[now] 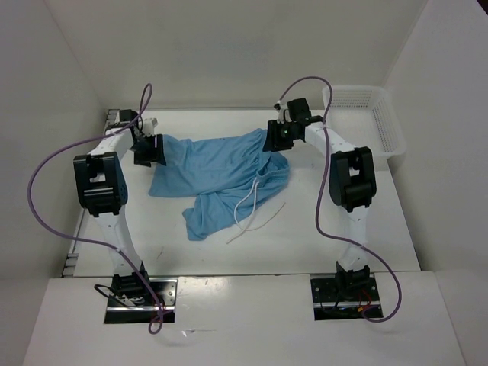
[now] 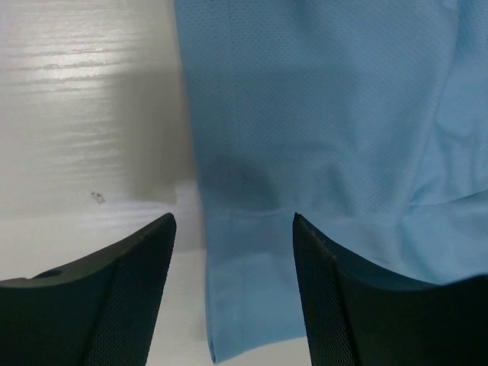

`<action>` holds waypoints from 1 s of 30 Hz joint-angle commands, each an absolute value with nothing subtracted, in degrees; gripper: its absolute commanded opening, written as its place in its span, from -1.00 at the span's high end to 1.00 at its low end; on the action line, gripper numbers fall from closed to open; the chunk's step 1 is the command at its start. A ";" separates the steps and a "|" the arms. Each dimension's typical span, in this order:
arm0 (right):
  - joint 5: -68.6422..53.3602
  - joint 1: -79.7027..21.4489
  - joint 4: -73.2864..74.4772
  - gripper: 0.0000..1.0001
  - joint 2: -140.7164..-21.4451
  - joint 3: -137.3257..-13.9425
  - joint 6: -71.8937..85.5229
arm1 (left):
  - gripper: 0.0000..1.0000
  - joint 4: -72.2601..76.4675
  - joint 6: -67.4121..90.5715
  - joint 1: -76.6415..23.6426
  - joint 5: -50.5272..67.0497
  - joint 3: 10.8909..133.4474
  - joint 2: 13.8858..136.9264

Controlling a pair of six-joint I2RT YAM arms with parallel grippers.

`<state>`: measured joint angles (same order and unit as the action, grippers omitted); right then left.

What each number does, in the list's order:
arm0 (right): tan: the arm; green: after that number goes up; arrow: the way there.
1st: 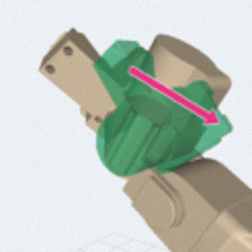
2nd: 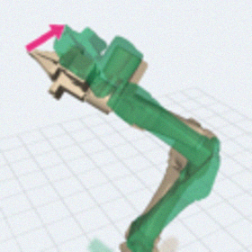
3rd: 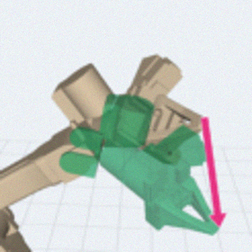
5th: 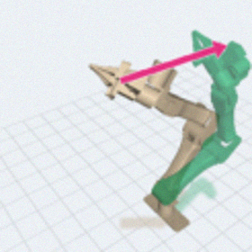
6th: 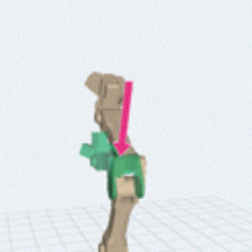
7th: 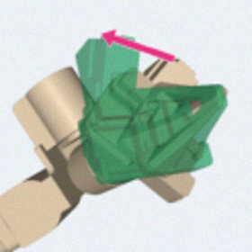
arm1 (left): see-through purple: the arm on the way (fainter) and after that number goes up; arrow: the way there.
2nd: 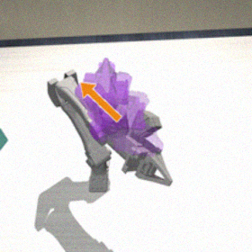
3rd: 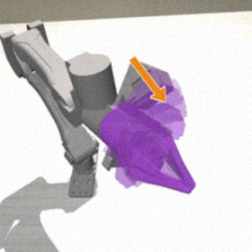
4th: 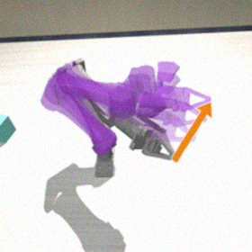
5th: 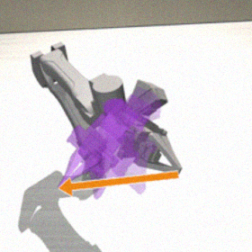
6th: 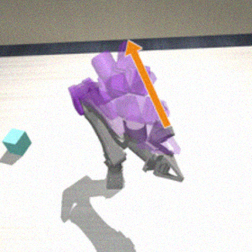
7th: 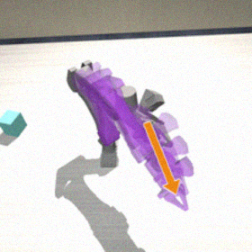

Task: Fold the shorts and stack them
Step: Flatten the shorts out

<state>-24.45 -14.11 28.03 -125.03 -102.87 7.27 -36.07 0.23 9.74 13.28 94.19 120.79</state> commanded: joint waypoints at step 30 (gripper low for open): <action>-30.67 -16.08 24.17 0.98 -126.65 -98.17 12.67 | 0.97 -37.43 0.00 12.30 21.27 96.59 121.30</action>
<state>-30.46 -15.62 26.55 -126.06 -95.26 14.17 -35.11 0.27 11.20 20.45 96.68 125.89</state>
